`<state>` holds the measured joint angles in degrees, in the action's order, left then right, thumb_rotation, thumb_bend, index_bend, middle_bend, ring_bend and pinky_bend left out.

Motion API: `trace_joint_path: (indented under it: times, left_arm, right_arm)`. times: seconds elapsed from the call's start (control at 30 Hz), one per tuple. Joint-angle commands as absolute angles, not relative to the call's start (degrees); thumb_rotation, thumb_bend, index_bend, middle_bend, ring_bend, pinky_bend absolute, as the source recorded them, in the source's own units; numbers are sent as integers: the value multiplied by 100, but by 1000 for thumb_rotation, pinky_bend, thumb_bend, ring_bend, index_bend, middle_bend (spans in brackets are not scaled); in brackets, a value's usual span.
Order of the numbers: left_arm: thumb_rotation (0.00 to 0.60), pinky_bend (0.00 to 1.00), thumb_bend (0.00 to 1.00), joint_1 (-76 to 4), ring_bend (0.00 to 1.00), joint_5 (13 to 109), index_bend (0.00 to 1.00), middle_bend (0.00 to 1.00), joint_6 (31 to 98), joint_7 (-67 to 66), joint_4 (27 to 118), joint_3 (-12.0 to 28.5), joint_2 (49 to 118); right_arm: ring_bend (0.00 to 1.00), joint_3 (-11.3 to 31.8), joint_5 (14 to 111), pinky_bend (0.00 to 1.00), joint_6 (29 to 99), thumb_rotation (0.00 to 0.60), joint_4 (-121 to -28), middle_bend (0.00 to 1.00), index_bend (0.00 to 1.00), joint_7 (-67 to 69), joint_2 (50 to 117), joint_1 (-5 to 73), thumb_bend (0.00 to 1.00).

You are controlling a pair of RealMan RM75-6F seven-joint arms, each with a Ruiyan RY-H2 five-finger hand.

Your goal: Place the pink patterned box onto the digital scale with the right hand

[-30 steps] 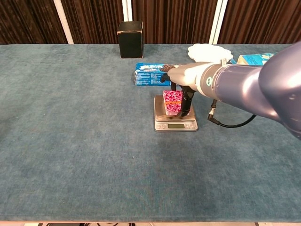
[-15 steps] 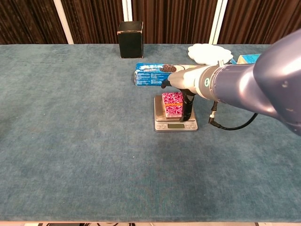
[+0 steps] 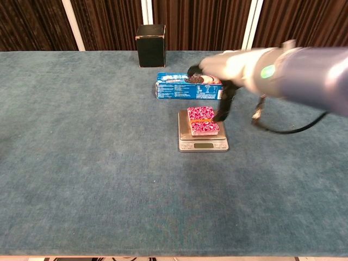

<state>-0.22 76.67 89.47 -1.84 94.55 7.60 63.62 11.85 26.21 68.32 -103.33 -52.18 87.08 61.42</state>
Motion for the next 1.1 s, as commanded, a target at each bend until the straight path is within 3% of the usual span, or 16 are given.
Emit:
trace_joint_path:
  times: [0.03,0.23,0.43,0.77,1.1]
  left_arm:
    - [600,0,664,-33,0,7689,79,0,8937,-191,9452,754,6365]
    - [600,0,664,-60,0,7755,79,0,8944,-270,9486,736,6400]
    - [600,0,664,-74,0,7746,79,0,8945,-364,9499,732,6452]
    - [600,0,664,-44,0,7723,78,0,8993,-272,9503,755,6425]
    - [600,0,664,-43,0,7708,78,0,9011,-320,9498,765,6438]
  right_arm:
    - [0,431,4129,0,7682,600,-11355,0,0,-4627,7741,5261,278]
    - [0,-436,6107,0,8613,600,-11694,0,0,-3227,6805,4009,278]
    - [0,-1283,7853,0,9468,600,-10898,0,0,-2176,6420,2842,279]
    - [0,-1557,8494,0,10323,600,-9867,0,0,-1644,6692,1412,278]
    - [0,-1212,8678,0,10282,600,-9423,0,0,-1524,6807,959,277]
